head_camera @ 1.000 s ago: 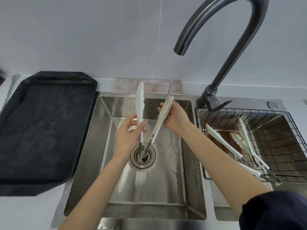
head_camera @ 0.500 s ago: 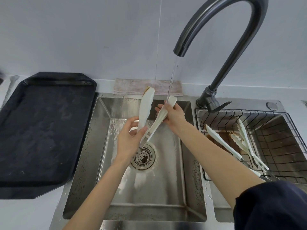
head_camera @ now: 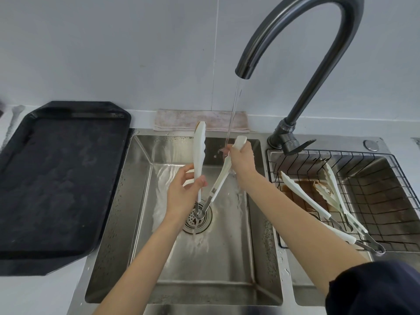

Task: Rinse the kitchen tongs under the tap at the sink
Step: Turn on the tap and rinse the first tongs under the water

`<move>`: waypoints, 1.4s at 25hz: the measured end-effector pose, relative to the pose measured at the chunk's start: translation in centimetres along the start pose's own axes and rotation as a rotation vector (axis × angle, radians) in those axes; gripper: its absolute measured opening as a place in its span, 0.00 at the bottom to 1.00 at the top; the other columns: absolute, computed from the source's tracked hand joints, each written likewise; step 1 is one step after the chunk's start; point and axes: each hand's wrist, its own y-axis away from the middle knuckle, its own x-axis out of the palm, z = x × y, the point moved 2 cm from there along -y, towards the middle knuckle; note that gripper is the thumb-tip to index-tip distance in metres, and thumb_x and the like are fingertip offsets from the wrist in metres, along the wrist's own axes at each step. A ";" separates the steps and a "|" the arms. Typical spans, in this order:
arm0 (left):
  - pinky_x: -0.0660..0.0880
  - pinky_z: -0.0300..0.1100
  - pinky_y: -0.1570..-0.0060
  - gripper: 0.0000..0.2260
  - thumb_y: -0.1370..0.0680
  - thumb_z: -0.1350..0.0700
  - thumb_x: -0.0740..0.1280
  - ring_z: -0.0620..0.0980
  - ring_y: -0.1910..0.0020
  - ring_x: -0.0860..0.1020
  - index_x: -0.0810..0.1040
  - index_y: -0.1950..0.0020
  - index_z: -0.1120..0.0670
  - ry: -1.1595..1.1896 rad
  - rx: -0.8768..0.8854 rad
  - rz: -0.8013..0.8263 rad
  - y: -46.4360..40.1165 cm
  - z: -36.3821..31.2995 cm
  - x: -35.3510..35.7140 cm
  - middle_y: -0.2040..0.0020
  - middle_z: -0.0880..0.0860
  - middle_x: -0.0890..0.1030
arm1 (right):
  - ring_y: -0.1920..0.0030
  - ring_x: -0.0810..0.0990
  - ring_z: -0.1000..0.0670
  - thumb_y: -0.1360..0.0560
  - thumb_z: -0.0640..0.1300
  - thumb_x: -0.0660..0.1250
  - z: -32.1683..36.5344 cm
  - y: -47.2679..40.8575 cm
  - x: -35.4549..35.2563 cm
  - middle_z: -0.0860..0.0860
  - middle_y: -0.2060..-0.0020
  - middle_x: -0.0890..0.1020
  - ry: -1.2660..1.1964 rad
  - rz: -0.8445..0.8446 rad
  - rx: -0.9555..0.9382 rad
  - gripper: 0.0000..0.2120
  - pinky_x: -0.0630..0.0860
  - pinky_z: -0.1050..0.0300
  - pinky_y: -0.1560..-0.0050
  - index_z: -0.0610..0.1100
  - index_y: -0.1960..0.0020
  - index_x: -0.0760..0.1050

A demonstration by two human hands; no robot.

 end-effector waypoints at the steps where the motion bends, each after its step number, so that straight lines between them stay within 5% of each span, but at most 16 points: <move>1: 0.77 0.52 0.46 0.14 0.26 0.59 0.67 0.48 0.59 0.82 0.73 0.54 0.38 -0.004 -0.011 0.006 0.0 0.2 0.2 0.58 0.44 0.81 | 0.41 0.76 0.42 0.23 0.38 0.58 -0.3 0.1 -0.4 0.40 0.37 0.72 0.146 -0.008 -0.029 0.24 0.74 0.48 0.41 0.39 0.28 0.56; 4: 0.80 0.45 0.53 0.11 0.24 0.59 0.65 0.47 0.62 0.83 0.73 0.54 0.40 0.080 -0.081 0.035 0.1 0.7 0.6 0.57 0.47 0.82 | 0.33 0.68 0.41 0.22 0.42 0.58 -0.9 0.8 -1.3 0.41 0.29 0.59 0.304 -0.020 -0.118 0.30 0.69 0.48 0.35 0.40 0.25 0.48; 7: 0.80 0.34 0.64 0.07 0.22 0.59 0.61 0.45 0.63 0.82 0.76 0.52 0.48 0.150 -0.172 0.074 0.2 1.3 0.8 0.54 0.50 0.81 | 0.45 0.77 0.48 0.22 0.46 0.57 -0.7 1.4 -2.4 0.50 0.47 0.76 0.149 0.026 -0.127 0.27 0.76 0.56 0.49 0.42 0.26 0.54; 9: 0.80 0.33 0.65 0.08 0.21 0.58 0.59 0.46 0.61 0.82 0.78 0.51 0.55 0.153 -0.250 0.110 -0.1 1.7 1.1 0.51 0.52 0.81 | 0.52 0.80 0.52 0.22 0.46 0.58 -0.1 1.9 -3.0 0.53 0.55 0.78 -0.072 0.085 -0.093 0.23 0.78 0.61 0.55 0.43 0.29 0.59; 12: 0.78 0.33 0.69 0.12 0.19 0.57 0.56 0.45 0.61 0.82 0.77 0.45 0.59 0.134 -0.353 0.172 -0.6 2.1 1.9 0.49 0.53 0.81 | 0.60 0.80 0.52 0.24 0.43 0.63 1.1 2.6 -4.0 0.51 0.60 0.80 -0.162 0.139 -0.135 0.19 0.79 0.50 0.51 0.41 0.34 0.65; 18: 0.77 0.35 0.71 0.12 0.19 0.58 0.53 0.40 0.67 0.81 0.75 0.44 0.57 0.127 -0.381 0.249 -1.5 2.0 4.4 0.53 0.52 0.81 | 0.58 0.78 0.49 0.25 0.42 0.63 3.7 3.9 -4.5 0.47 0.56 0.78 -0.049 0.178 -0.296 0.14 0.76 0.52 0.52 0.51 0.41 0.68; 24: 0.79 0.37 0.65 0.13 0.22 0.63 0.57 0.43 0.62 0.81 0.72 0.38 0.61 0.099 -0.373 0.254 -2.9 1.0 5.6 0.48 0.56 0.81 | 0.65 0.77 0.58 0.22 0.42 0.60 3.8 4.6 -4.7 0.55 0.63 0.77 0.019 0.167 -0.386 0.23 0.75 0.66 0.55 0.49 0.28 0.61; 29: 0.79 0.42 0.63 0.10 0.22 0.59 0.59 0.47 0.68 0.80 0.73 0.43 0.61 -0.063 -0.197 0.074 -5.4 -0.2 6.8 0.59 0.56 0.81 | 0.57 0.75 0.52 0.22 0.43 0.59 4.5 4.9 -5.0 0.50 0.59 0.75 0.026 0.162 -0.445 0.25 0.74 0.60 0.47 0.48 0.26 0.57; 33: 0.80 0.47 0.61 0.13 0.21 0.51 0.57 0.47 0.74 0.80 0.74 0.54 0.59 -0.120 -0.184 0.038 -6.0 -0.3 7.9 0.69 0.53 0.80 | 0.64 0.71 0.50 0.22 0.44 0.59 5.0 5.0 -5.5 0.50 0.70 0.68 0.086 0.147 -0.470 0.25 0.70 0.74 0.61 0.49 0.26 0.57; 35: 0.81 0.47 0.59 0.18 0.21 0.49 0.53 0.52 0.69 0.82 0.74 0.62 0.56 -0.240 -0.147 0.027 -6.3 -0.6 8.2 0.70 0.55 0.81 | 0.67 0.70 0.51 0.21 0.44 0.58 5.0 5.0 -5.8 0.51 0.73 0.66 0.106 0.142 -0.483 0.25 0.69 0.76 0.65 0.48 0.26 0.57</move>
